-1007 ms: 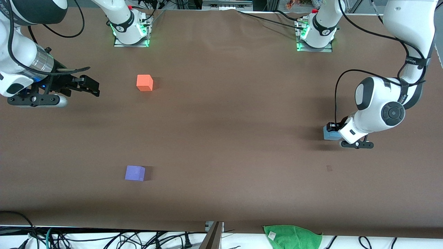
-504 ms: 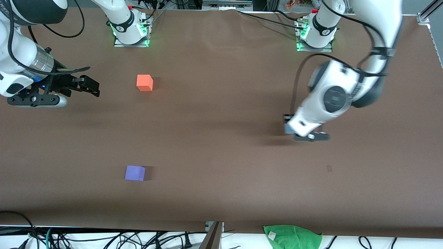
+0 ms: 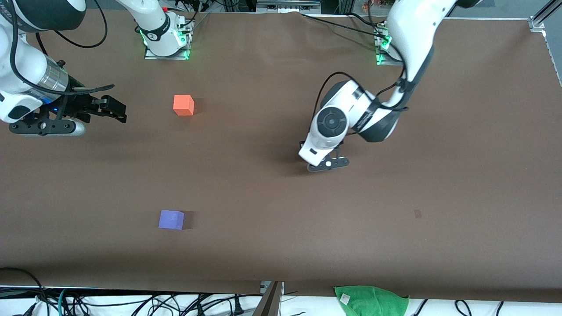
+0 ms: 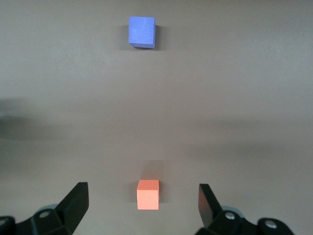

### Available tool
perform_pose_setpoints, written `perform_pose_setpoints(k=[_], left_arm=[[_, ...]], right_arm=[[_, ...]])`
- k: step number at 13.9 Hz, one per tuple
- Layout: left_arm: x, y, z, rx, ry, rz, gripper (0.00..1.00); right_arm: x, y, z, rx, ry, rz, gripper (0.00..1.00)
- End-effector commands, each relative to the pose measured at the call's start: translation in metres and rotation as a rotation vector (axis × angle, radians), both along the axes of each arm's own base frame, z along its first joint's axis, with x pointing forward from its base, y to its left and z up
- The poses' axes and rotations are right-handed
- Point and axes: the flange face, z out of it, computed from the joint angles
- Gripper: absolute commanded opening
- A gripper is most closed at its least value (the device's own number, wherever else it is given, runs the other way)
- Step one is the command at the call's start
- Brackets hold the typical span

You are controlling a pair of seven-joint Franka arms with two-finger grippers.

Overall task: Place blue block between orange and purple blocks
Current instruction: 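Carry the light-blue cube with the left gripper toward the table middle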

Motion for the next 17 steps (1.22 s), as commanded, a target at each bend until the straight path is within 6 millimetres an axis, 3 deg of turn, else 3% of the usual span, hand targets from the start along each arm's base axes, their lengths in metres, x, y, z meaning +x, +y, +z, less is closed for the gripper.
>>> perform_pose_setpoints(k=[1, 7, 9, 10, 14, 16, 17], left_arm=[[-0.003, -0.024, -0.007, 0.003, -0.035, 0.038, 0.24], [-0.009, -0.023, -0.031, 0.021, 0.000, 0.043, 0.25], [-0.007, -0.021, -0.030, 0.025, -0.005, 0.043, 0.87], [-0.005, -0.018, -0.029, 0.026, -0.006, 0.048, 1.00], [-0.006, -0.013, -0.009, 0.047, 0.008, 0.045, 1.00], [-0.009, -0.004, 0.029, 0.087, 0.029, 0.040, 1.00], [-0.010, 0.006, 0.059, 0.108, 0.036, 0.039, 1.00]], right_arm=[[-0.001, 0.001, 0.005, 0.015, -0.006, 0.004, 0.99], [0.002, 0.000, 0.006, 0.002, -0.026, 0.003, 0.99], [0.002, 0.006, 0.006, 0.006, -0.027, 0.006, 0.99], [0.005, 0.006, 0.002, 0.004, -0.024, 0.006, 0.99], [0.008, 0.010, 0.004, 0.020, -0.052, 0.009, 0.99], [0.015, 0.014, -0.010, 0.031, -0.037, 0.013, 0.99], [0.018, 0.016, -0.024, 0.035, -0.005, 0.008, 0.99]])
